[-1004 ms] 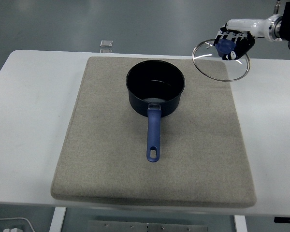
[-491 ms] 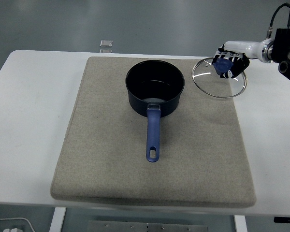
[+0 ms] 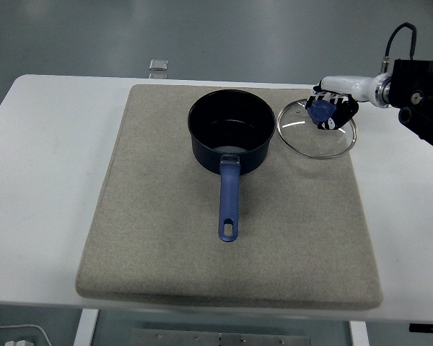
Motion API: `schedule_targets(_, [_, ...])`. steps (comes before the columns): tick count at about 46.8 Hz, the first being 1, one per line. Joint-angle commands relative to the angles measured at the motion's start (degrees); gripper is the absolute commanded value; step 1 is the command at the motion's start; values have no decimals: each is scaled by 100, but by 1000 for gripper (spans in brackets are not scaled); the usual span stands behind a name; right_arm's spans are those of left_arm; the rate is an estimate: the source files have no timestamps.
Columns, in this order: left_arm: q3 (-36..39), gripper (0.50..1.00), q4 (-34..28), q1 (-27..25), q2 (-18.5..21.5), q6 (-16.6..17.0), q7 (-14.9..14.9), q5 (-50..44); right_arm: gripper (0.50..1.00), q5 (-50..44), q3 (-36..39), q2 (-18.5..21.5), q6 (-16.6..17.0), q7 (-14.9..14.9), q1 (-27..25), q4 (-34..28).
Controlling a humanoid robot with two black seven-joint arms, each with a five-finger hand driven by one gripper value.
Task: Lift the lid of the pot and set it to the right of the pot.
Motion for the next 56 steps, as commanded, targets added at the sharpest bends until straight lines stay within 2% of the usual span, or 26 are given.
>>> schedule_targets(1, [0, 1000, -2, 1, 0, 0, 0, 0, 562, 51, 4, 0, -61, 0, -5, -1])
schedule_targets(6, [0, 1000, -2, 1, 0, 0, 0, 0, 623, 60, 13, 0, -52, 0, -40, -1])
schedule_targets(10, [0, 1000, -2, 1, 0, 0, 0, 0, 735, 60, 13, 0, -61, 0, -49, -1])
schedule_targets(14, [0, 1000, -2, 1, 0, 0, 0, 0, 758, 60, 13, 0, -52, 0, -75, 8])
schedule_targets(18, [0, 1000, -2, 1, 0, 0, 0, 0, 821, 69, 21, 0, -52, 9, -75, 17])
schedule_targets(26, [0, 1000, -2, 1, 0, 0, 0, 0, 846, 69, 48, 0, -25, 9, -66, 35])
schedule_targets(39, [0, 1000, 7, 1, 0, 0, 0, 0, 850, 174, 127, -26, 45, 79, -22, 70])
schedule_targets(48, [0, 1000, 7, 1, 0, 0, 0, 0, 852, 1280, 127, -53, 256, 228, 65, 70])
schedule_targets(52, [0, 1000, -2, 1, 0, 0, 0, 0, 868, 1983, 127, -53, 335, 228, 74, 70])
schedule_targets(54, [0, 1000, 7, 1, 0, 0, 0, 0, 907, 2265, 127, -53, 326, 228, 66, 70])
schedule_targets(56, [0, 1000, 7, 1, 0, 0, 0, 0, 913, 2493, 136, -44, 300, 228, 66, 70])
